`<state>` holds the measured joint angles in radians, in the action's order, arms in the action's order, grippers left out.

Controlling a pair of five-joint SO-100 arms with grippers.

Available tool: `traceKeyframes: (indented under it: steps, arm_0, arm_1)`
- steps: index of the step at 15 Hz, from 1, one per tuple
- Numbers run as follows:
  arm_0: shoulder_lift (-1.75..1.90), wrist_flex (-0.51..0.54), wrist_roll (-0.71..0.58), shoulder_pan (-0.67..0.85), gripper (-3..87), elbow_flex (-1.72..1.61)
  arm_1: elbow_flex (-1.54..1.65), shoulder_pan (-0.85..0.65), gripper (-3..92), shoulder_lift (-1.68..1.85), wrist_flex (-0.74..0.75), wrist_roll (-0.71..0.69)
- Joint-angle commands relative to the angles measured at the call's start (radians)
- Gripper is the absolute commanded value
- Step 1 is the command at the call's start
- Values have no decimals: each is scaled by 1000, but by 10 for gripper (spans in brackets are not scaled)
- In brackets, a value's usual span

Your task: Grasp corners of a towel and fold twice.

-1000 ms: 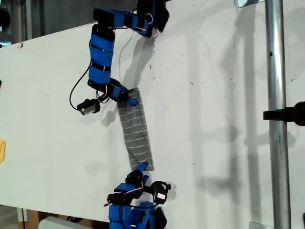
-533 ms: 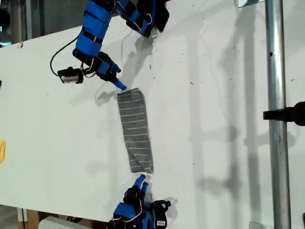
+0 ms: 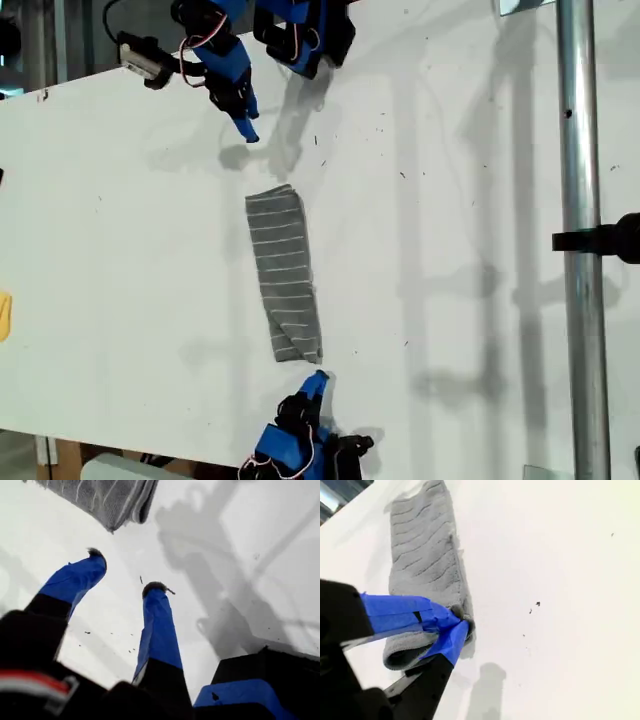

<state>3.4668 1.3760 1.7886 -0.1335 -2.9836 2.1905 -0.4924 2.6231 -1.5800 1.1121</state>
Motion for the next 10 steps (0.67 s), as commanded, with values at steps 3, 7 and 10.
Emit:
traceKeyframes:
  steps: [3, 7, 10]
  arm_0:
    - [6, -69, 123, -236, -27, -126]
    - [6, -72, 124, -215, -27, -130]
    - [6, -72, 123, -207, -27, -130]
  arm_1:
    - [-5, 14, 471, -127, 87, -100]
    - [20, -83, 498, -419, 396, -327]
    - [5, -109, 502, -749, 666, -397]
